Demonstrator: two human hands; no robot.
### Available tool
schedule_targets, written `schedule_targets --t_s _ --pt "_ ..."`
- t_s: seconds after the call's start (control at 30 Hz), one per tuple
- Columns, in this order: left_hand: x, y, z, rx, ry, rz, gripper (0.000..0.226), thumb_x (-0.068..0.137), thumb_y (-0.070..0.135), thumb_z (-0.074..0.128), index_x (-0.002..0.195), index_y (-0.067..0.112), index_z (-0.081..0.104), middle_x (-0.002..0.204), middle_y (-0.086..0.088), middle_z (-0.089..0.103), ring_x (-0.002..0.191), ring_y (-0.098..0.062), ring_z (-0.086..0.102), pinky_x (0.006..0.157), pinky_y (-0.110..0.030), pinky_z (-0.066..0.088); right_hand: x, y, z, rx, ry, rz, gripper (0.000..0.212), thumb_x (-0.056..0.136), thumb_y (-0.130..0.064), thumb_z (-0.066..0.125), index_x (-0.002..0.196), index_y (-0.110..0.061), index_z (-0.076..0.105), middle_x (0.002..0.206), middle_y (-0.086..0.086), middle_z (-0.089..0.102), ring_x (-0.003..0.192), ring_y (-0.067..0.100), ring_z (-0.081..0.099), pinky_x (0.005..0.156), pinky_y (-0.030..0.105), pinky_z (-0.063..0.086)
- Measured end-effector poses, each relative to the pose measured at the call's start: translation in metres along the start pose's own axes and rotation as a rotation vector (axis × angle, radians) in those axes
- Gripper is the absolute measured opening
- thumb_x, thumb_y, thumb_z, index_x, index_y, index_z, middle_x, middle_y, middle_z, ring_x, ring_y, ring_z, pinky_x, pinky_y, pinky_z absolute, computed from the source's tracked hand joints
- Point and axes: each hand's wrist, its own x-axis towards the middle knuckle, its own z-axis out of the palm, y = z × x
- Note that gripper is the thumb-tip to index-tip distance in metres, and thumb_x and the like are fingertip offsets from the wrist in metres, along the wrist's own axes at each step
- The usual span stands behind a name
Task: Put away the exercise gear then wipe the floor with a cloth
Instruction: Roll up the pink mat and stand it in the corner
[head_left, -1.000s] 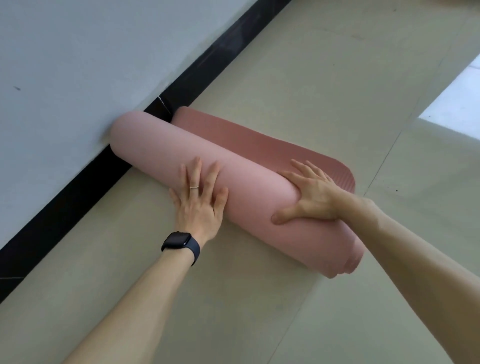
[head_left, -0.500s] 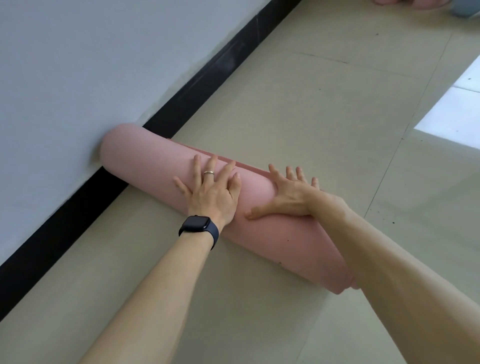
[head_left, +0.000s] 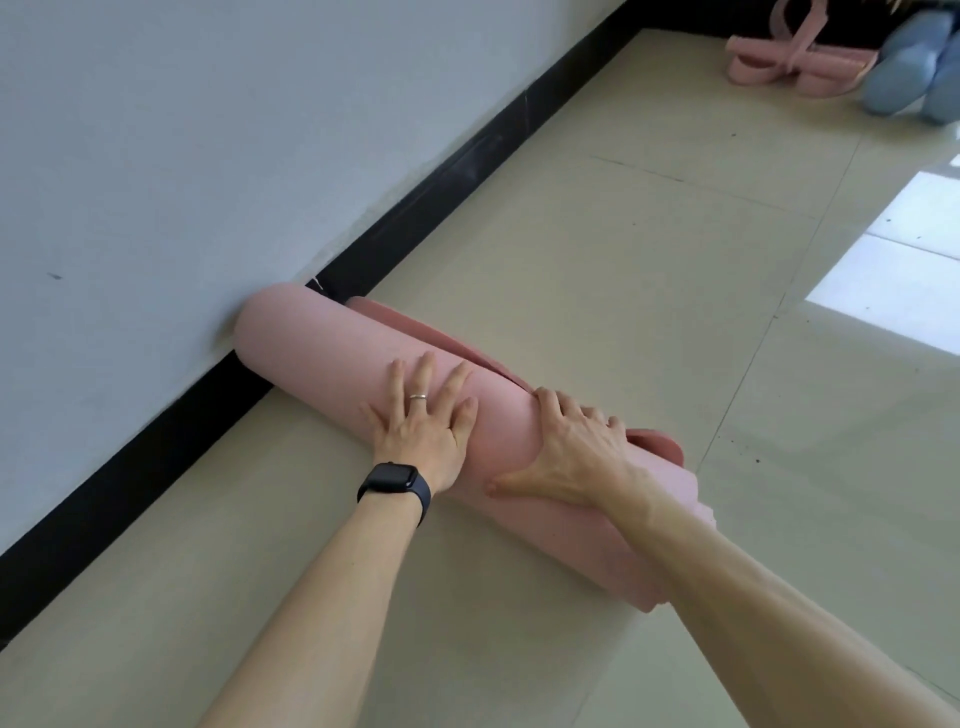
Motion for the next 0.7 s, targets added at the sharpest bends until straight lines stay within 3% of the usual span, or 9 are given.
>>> schedule_targets --t_s 0.07,0.17,0.3,0.4,0.5,0.53,0.6,0.7 --pt "-0.020 -0.010 -0.005 -0.055 -0.056 -0.010 0.051 0.100 0.060 0.011 0.148 0.059 -0.006 0.162 0.017 -0.021 0.147 -0.019 -0.030 0.120 -0.055 0.003 -0.018 -0.010 0.009 -0.030 0.071 -0.001 0.112 0.044 -0.084 0.062 0.135 -0.026 0.030 0.135 -0.004 0.047 0.116 0.031 0.049 0.095 0.048 0.037" --pt "-0.053 -0.032 -0.011 -0.183 -0.087 -0.002 0.052 0.102 0.056 0.017 0.148 0.058 -0.006 0.162 0.015 -0.022 0.148 -0.018 -0.028 0.123 -0.044 0.001 -0.046 -0.033 0.028 -0.111 0.207 0.009 0.105 0.049 -0.077 0.059 0.137 -0.027 0.028 0.131 -0.004 0.048 0.110 0.031 0.051 0.090 0.048 0.039" --pt "-0.121 -0.064 -0.018 -0.538 0.126 -0.039 0.062 0.098 0.050 0.049 0.152 0.046 0.021 0.165 0.009 0.006 0.151 -0.015 0.007 0.120 -0.043 0.023 -0.094 -0.052 0.052 -0.103 0.292 0.017 0.104 0.056 -0.070 0.061 0.145 -0.032 0.024 0.135 -0.006 0.045 0.110 0.030 0.048 0.091 0.048 0.039" --pt "-0.175 -0.087 -0.025 -1.061 0.130 -0.467 0.106 0.080 0.062 0.070 0.155 0.041 -0.001 0.164 -0.004 0.007 0.148 -0.022 0.021 0.113 -0.044 0.030 -0.149 -0.055 0.063 -0.002 0.295 0.011 0.101 0.058 -0.073 0.057 0.147 -0.039 0.023 0.135 -0.013 0.044 0.111 0.023 0.046 0.096 0.044 0.037" --pt "-0.214 -0.121 -0.029 -1.602 -0.039 -0.762 0.145 0.050 0.078 0.079 0.151 0.044 -0.019 0.139 -0.004 0.045 0.120 -0.029 0.051 0.098 -0.053 0.045 -0.202 -0.061 0.073 0.156 0.272 -0.023 0.096 0.056 -0.074 0.061 0.143 -0.044 0.033 0.127 -0.021 0.048 0.109 0.014 0.044 0.100 0.039 0.036" --pt "-0.222 -0.130 -0.031 -1.695 -0.054 -0.765 0.146 0.047 0.077 0.081 0.151 0.047 -0.018 0.134 -0.002 0.050 0.117 -0.029 0.054 0.093 -0.056 0.048 -0.215 -0.063 0.077 0.207 0.268 -0.040 0.095 0.055 -0.072 0.066 0.141 -0.045 0.035 0.125 -0.022 0.050 0.109 0.012 0.044 0.100 0.037 0.037" --pt "-0.240 -0.143 -0.042 -1.823 -0.004 -0.696 0.130 0.051 0.067 0.085 0.150 0.051 0.003 0.137 0.000 0.054 0.117 -0.032 0.057 0.085 -0.061 0.053 -0.236 -0.074 0.086 0.292 0.238 -0.066 0.097 0.053 -0.067 0.074 0.140 -0.046 0.037 0.123 -0.023 0.051 0.113 0.010 0.046 0.099 0.036 0.040" --pt "-0.251 -0.147 -0.076 -1.815 0.172 -0.549 0.101 0.068 0.046 0.086 0.146 0.045 0.022 0.130 0.006 0.058 0.111 -0.025 0.061 0.075 -0.053 0.059 -0.253 -0.094 0.091 0.384 0.168 -0.099 0.099 0.049 -0.064 0.081 0.134 -0.048 0.033 0.118 -0.030 0.044 0.113 0.009 0.048 0.095 0.039 0.044"
